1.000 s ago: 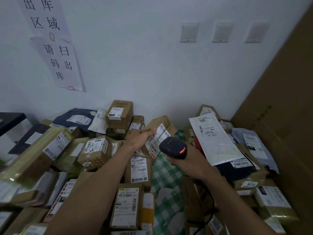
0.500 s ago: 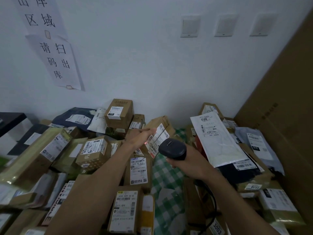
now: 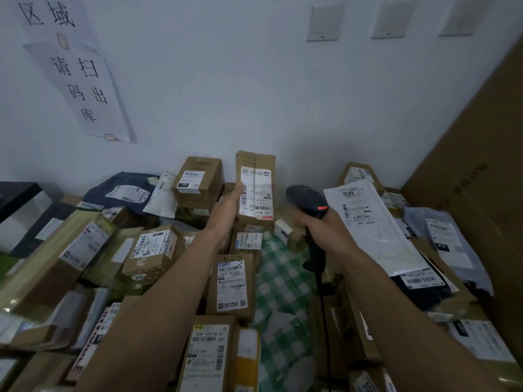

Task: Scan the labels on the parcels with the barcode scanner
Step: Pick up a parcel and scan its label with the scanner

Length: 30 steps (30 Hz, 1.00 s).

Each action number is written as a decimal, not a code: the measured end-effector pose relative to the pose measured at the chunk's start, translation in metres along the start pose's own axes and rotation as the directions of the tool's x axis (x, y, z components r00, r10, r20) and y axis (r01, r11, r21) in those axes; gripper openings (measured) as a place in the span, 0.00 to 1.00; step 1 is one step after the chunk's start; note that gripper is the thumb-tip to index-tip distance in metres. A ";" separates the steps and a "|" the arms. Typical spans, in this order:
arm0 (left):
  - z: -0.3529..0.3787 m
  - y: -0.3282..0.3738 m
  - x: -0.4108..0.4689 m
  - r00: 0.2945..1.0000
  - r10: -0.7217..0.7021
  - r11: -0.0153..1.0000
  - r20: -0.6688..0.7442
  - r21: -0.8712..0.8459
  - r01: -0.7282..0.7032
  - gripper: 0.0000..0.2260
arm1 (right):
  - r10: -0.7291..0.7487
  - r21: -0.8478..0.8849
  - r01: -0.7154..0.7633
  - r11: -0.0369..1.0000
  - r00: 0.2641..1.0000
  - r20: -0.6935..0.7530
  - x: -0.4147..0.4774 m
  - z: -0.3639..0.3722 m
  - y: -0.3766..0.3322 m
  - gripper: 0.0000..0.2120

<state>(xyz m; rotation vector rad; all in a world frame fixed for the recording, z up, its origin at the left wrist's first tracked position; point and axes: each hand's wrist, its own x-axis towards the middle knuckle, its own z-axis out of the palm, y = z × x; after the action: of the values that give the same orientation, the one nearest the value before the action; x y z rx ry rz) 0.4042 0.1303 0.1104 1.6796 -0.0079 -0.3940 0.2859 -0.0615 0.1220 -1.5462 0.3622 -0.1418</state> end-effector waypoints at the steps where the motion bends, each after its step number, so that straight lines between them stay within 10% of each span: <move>1: 0.002 0.000 0.005 1.000 0.004 0.999 0.003 -0.048 -0.004 0.16 | 0.011 0.002 -0.011 1.000 1.000 0.015 0.009 0.005 -0.002 0.09; 17: 0.014 -0.071 0.094 0.978 0.206 0.918 0.040 0.338 -0.207 0.26 | 0.286 0.068 -0.303 0.951 0.940 0.188 0.126 0.052 0.087 0.17; 25: 0.020 -0.119 0.122 0.990 0.006 0.826 -0.137 0.558 0.073 0.18 | 0.370 0.057 -0.373 0.926 0.928 0.049 0.149 0.036 0.114 0.12; 30: 0.020 -0.130 0.122 0.977 -0.014 0.779 -0.213 0.610 0.144 0.31 | 0.336 0.073 -0.343 0.937 0.937 0.097 0.156 0.026 0.105 0.10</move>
<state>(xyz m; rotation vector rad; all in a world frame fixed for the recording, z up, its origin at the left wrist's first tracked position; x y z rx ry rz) 0.4852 0.1031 -0.0471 2.3866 0.0903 -0.2986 0.4263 -0.0829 -0.0045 -1.3752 0.5446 0.1748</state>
